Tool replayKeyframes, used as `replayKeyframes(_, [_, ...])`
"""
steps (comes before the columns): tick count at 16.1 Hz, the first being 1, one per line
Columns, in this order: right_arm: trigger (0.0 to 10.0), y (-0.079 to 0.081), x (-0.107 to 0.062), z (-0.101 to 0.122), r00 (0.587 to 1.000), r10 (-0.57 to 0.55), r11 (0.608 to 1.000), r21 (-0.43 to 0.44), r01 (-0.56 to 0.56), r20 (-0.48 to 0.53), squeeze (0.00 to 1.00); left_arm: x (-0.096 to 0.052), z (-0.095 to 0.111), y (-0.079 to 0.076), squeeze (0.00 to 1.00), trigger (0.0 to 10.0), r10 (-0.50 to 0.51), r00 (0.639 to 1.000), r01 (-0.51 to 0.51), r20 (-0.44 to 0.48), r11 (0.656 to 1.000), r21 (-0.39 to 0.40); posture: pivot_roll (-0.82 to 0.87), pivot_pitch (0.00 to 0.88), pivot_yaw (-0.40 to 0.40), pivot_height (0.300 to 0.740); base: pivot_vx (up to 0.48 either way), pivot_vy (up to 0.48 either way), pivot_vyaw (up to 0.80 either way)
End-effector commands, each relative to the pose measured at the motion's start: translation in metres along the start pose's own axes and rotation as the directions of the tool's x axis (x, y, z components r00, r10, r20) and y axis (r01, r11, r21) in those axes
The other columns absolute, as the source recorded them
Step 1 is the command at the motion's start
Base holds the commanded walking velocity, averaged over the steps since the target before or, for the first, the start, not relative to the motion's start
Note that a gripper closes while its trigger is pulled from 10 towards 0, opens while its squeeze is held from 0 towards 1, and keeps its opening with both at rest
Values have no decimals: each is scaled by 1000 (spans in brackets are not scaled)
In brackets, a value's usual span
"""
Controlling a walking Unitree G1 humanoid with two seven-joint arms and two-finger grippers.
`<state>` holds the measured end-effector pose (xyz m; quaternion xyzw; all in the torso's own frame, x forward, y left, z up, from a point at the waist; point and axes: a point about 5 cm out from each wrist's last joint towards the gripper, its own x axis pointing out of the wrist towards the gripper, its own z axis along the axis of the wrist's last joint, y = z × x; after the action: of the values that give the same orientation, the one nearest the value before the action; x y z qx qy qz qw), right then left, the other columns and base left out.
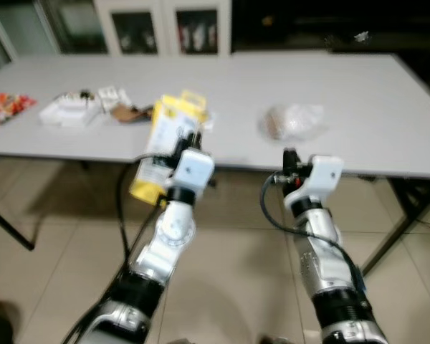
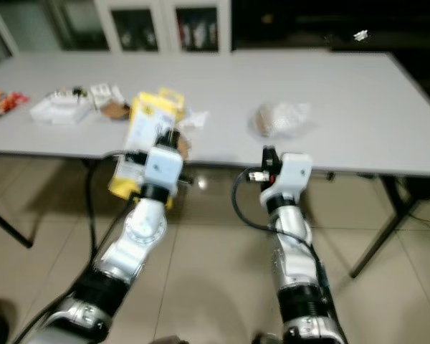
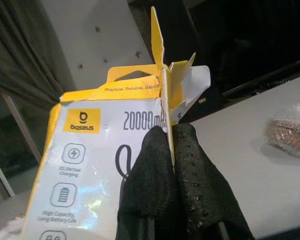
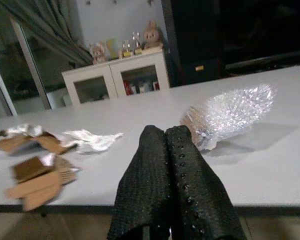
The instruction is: Picking trash to rubbish bin
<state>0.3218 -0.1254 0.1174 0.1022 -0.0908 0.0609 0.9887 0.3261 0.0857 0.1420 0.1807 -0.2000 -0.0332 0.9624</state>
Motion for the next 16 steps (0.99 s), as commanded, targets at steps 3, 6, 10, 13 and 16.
replayKeyframes(3, [10000,0,1,2,1000,6,1000,-5,-6,8,0,0,0,0,0,10000,5,1000,-5,-7,1000,-3,-50,0,77,740,-244,0,0])
replayKeyframes(6, [10000,0,0,1,1000,8,1000,-7,-8,4,0,1,-1,0,0,10000,8,1000,-8,-10,1000,-2,-47,0,73,740,-244,0,0])
replayKeyframes(10, [10000,0,1,1,1000,8,1000,-8,-8,2,0,1,-3,1,0,10000,15,1000,-15,-25,1000,2,-47,0,72,740,-61,0,0])
replayKeyframes(13, [10000,0,2,1,1000,15,999,-30,-15,-4,0,2,-3,1,0,10000,15,1000,-15,-23,1000,4,-44,0,70,740,0,0,0])
replayKeyframes(16, [10000,1,2,0,1000,21,998,-51,-22,-15,0,2,-3,2,0,10000,15,1000,-15,-20,1000,6,-41,0,69,740,0,0,673])
